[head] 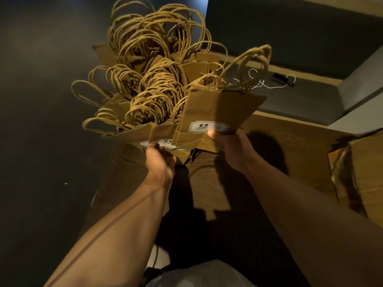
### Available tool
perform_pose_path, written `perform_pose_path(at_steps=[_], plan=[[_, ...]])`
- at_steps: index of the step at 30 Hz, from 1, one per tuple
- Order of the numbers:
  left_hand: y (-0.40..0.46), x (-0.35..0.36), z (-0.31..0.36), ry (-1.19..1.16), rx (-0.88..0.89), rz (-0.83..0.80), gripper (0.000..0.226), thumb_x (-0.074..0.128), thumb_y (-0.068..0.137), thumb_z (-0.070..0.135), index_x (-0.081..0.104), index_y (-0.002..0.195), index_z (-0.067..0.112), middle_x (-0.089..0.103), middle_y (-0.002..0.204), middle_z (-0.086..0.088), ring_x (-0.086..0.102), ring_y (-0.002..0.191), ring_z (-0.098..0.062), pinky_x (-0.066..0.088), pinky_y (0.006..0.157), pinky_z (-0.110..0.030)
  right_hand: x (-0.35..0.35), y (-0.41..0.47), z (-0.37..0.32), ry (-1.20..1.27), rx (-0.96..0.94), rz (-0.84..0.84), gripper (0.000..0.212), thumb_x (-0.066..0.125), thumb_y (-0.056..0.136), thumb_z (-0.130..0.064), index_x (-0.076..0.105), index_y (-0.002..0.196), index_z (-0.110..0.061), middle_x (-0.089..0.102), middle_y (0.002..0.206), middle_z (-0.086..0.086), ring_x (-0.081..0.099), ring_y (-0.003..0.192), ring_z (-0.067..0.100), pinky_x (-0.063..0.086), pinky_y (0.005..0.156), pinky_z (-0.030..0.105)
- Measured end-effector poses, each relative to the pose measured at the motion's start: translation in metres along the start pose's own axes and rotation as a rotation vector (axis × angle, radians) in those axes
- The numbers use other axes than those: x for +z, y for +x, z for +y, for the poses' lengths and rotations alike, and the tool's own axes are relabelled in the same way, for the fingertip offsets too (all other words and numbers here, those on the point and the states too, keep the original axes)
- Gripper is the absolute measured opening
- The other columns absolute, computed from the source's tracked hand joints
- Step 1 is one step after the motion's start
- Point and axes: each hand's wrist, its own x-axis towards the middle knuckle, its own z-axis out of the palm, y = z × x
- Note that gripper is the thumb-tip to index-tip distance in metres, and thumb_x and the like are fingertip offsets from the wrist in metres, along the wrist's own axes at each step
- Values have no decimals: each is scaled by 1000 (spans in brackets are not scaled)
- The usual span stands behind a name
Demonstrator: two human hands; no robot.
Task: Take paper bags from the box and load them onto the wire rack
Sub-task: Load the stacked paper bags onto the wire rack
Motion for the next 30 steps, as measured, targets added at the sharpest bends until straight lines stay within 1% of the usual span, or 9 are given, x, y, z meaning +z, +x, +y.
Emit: perform_pose_path(at_steps=[5, 8, 14, 16, 19, 21, 24, 27, 30], plan=[[1, 7, 9, -17, -30, -66, 13, 48, 88, 28, 53, 77, 23, 51, 78, 2, 53, 74, -16, 45, 64, -26, 2, 2, 1, 29, -8, 45, 34, 58, 92, -2, 54, 126, 0, 67, 110, 5, 64, 103, 19, 52, 82, 29], [4, 6, 8, -3, -30, -7, 22, 48, 93, 27, 53, 72, 22, 49, 66, 1, 49, 57, -15, 39, 53, -25, 4, 3, 1, -8, -21, 95, 26, 63, 89, -5, 62, 115, -10, 68, 111, 4, 61, 111, 26, 49, 95, 40], [6, 5, 2, -104, 12, -38, 24, 37, 97, 23, 53, 79, 21, 53, 71, -4, 51, 70, -21, 41, 76, -35, 3, 3, 6, 11, 8, 49, 30, 58, 92, -1, 58, 121, -3, 66, 112, 3, 60, 108, 21, 51, 80, 32], [7, 5, -2, -123, 6, -69, 32, 33, 97, 27, 63, 100, 17, 67, 93, -9, 62, 90, -26, 45, 88, -41, 3, 3, 10, -31, 28, 35, 32, 58, 92, -4, 56, 124, -4, 64, 114, 6, 59, 107, 21, 53, 79, 32], [10, 3, -4, -139, -29, -66, 46, 38, 94, 31, 57, 133, 15, 64, 127, -11, 59, 118, -31, 46, 97, -52, 4, 4, 14, -143, 1, 27, 32, 61, 93, -10, 57, 124, -7, 63, 114, 11, 62, 100, 16, 53, 71, 22], [13, -1, -5, -149, -35, -74, 43, 41, 91, 30, 58, 127, 15, 64, 122, -11, 61, 112, -29, 49, 95, -49, 10, 5, 11, -221, -14, -16, 25, 59, 95, -10, 58, 118, -2, 65, 99, 5, 63, 84, 2, 49, 64, 13], [13, -1, -6, -115, -34, -78, 23, 44, 87, 28, 60, 101, 18, 64, 96, -6, 62, 83, -23, 53, 67, -28, 24, 13, 12, -437, -38, -49, 12, 53, 96, -5, 61, 104, -9, 63, 88, -5, 60, 78, -3, 46, 66, 13], [10, 0, -4, 76, 21, 85, 18, 53, 88, 19, 65, 97, 11, 66, 88, -9, 62, 76, -23, 48, 64, -27, 27, 26, 33, -631, -35, 19, 17, 61, 89, -21, 69, 104, -16, 70, 103, 3, 64, 100, 17, 53, 88, 37], [13, -10, 1, 288, 108, 171, 24, 51, 94, 16, 68, 104, 1, 68, 102, -13, 61, 90, -24, 46, 76, -31, 26, 26, 46, -710, -36, 182, 25, 68, 86, -29, 72, 105, -14, 71, 105, 3, 64, 101, 17, 48, 83, 28]])
